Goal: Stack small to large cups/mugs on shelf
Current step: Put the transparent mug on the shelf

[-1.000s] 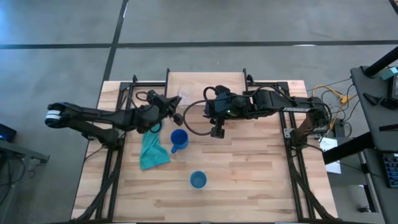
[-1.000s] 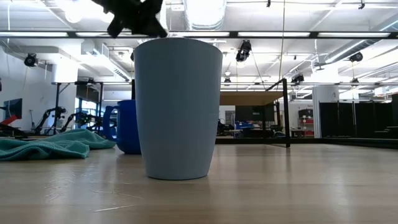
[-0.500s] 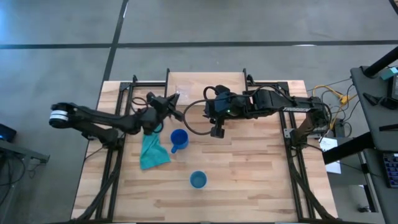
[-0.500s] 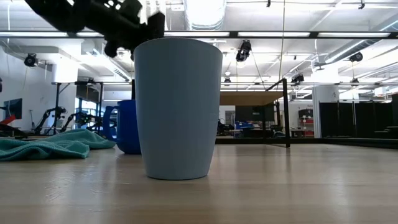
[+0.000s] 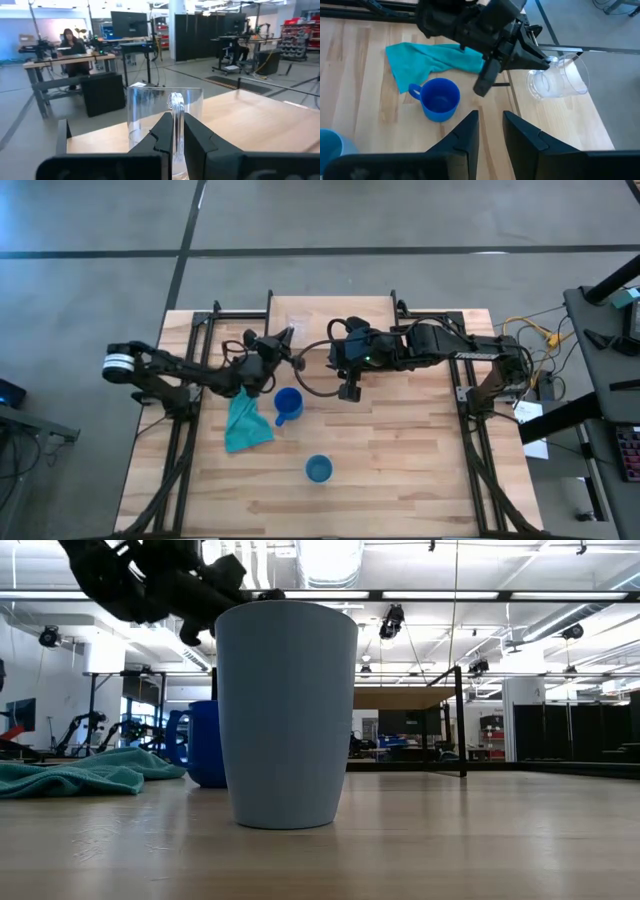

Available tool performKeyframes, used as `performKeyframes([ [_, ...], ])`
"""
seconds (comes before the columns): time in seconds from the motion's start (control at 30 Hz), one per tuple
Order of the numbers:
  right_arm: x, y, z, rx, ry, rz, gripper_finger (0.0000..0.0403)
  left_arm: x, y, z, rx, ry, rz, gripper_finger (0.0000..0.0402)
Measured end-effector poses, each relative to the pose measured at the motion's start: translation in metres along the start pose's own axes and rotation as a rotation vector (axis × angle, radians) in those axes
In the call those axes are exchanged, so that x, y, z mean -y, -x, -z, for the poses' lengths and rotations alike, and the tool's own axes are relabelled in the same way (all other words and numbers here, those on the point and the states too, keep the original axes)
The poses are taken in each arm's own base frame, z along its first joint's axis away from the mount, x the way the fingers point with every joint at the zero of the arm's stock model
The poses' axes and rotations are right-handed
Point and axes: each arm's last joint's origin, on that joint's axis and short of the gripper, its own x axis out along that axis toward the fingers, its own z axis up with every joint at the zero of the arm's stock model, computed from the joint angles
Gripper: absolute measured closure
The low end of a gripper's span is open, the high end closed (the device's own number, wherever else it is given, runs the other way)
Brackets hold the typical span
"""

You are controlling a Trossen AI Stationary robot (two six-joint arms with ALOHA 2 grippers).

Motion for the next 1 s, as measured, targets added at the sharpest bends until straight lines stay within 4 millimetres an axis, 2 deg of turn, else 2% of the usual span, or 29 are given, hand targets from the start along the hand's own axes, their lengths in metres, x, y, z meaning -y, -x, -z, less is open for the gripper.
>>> performKeyframes([
  [0.1,0.000,0.000,0.000,0.000,0.000,0.000,0.0318,-0.001,-0.005,0.006,-0.012,-0.018,-0.018,0.0395],
  [0.57,0.000,0.000,0.000,0.000,0.003,0.000,0.0320,-0.007,-0.008,0.012,-0.020,-0.020,-0.039,0.0389],
  [0.73,0.000,0.000,0.000,0.000,0.004,0.000,0.0316,-0.012,-0.005,0.023,-0.049,0.118,-0.046,0.0387],
  [1.0,0.000,0.000,0.000,0.000,0.003,0.000,0.0321,-0.011,-0.006,0.018,-0.039,0.145,-0.045,0.0387],
])
